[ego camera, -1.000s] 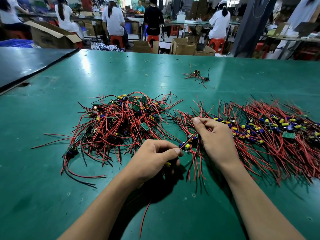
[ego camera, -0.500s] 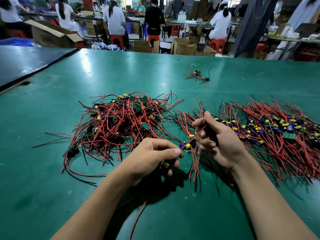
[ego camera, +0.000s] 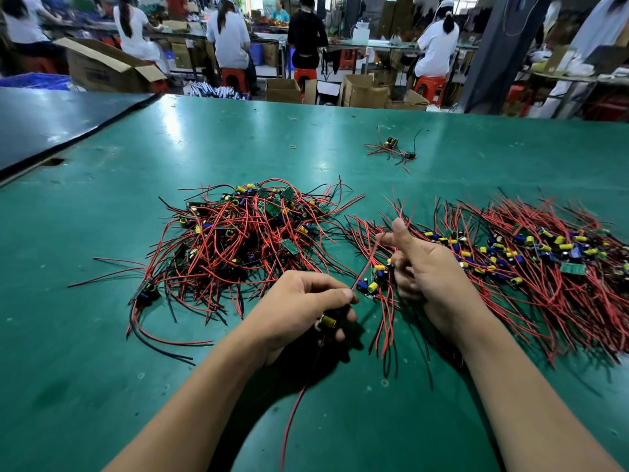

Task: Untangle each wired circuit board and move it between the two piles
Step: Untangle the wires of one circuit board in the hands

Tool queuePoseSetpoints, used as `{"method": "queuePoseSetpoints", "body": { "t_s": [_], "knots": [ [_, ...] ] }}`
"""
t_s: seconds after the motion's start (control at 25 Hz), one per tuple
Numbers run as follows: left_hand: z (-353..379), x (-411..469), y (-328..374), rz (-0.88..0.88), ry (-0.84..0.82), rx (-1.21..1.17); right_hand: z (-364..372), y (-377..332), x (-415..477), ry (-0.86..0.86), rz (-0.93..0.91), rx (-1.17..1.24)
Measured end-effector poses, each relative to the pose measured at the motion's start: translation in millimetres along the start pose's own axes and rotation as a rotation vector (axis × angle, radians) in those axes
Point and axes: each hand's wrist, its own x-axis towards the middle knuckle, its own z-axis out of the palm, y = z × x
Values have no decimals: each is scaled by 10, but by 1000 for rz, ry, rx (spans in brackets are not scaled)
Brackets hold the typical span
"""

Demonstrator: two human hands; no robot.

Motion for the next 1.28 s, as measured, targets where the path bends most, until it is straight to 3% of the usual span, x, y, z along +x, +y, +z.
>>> {"method": "queuePoseSetpoints", "body": {
  "t_s": [0.16,0.28,0.36,0.52,0.72,0.88,1.0,1.16,1.28],
  "knots": [
    [-13,23,28,34,92,-73,39,-14,-19,32,-16,-24],
    [-69,31,92,83,59,-265,61,-1,-61,64,-240,-507],
    [-84,24,127,143,-8,-438,124,24,-118,-43,-356,-714],
    [-87,47,140,264,63,-526,304,69,-219,-214,-412,-751],
    [-105,65,131,289,157,-504,423,72,-260,-127,-357,-513],
    [-70,65,97,282,102,-496,452,-1,-230,-142,-121,74],
    [-48,56,92,230,24,-519,364,-91,-215,-230,35,321],
    [13,12,121,60,-72,-515,275,-169,-264,-429,190,420],
    [23,-35,141,22,-185,-429,277,-149,-276,-458,253,239]
  ]
}}
